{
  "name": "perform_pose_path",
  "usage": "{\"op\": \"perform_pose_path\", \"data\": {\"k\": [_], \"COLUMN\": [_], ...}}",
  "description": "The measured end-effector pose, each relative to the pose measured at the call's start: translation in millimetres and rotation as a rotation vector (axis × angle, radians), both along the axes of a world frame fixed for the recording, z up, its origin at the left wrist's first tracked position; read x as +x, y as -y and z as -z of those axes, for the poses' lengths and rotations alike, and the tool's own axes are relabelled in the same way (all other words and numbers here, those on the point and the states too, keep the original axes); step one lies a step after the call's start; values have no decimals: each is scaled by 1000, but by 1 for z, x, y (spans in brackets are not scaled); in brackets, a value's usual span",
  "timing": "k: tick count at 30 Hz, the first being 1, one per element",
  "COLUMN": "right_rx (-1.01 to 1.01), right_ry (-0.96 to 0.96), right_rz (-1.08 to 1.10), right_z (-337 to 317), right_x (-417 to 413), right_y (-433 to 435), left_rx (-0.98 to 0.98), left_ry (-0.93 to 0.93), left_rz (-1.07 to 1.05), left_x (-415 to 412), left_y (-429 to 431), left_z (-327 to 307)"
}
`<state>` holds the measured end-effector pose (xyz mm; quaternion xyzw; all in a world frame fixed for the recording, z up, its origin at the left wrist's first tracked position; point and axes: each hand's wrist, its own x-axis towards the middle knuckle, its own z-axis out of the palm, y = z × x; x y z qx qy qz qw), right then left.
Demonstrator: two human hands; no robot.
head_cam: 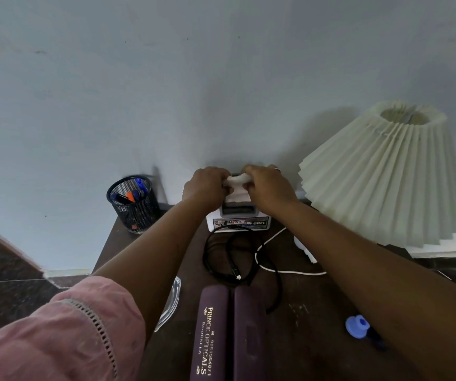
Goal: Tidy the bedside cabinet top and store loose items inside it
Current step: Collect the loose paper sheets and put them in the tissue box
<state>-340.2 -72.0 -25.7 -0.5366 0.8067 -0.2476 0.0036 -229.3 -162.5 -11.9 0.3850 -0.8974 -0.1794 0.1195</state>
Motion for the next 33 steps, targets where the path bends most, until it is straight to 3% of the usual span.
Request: {"op": "perform_pose_path", "data": {"k": [3, 9, 14, 19, 23, 28, 33], "right_rx": [96, -96, 97, -53, -244, 89, 197], "right_ry": [-106, -170, -193, -231, -496, -533, -352], "right_rz": [3, 76, 71, 127, 11, -16, -4], "right_z": [1, -3, 2, -2, 2, 28, 27], "right_x": [4, 11, 13, 14, 21, 29, 36], "right_y": [-1, -3, -1, -3, -11, -16, -3], "left_rx": [-141, -231, -229, -287, -218, -224, -170], "left_ry": [63, 16, 133, 164, 99, 81, 39], "left_rz": [17, 27, 38, 33, -17, 10, 1], "left_x": [0, -3, -3, -7, -8, -10, -9], "left_y": [0, 0, -2, -7, -3, 0, 2], "left_z": [-1, -9, -6, -7, -5, -2, -1]}}
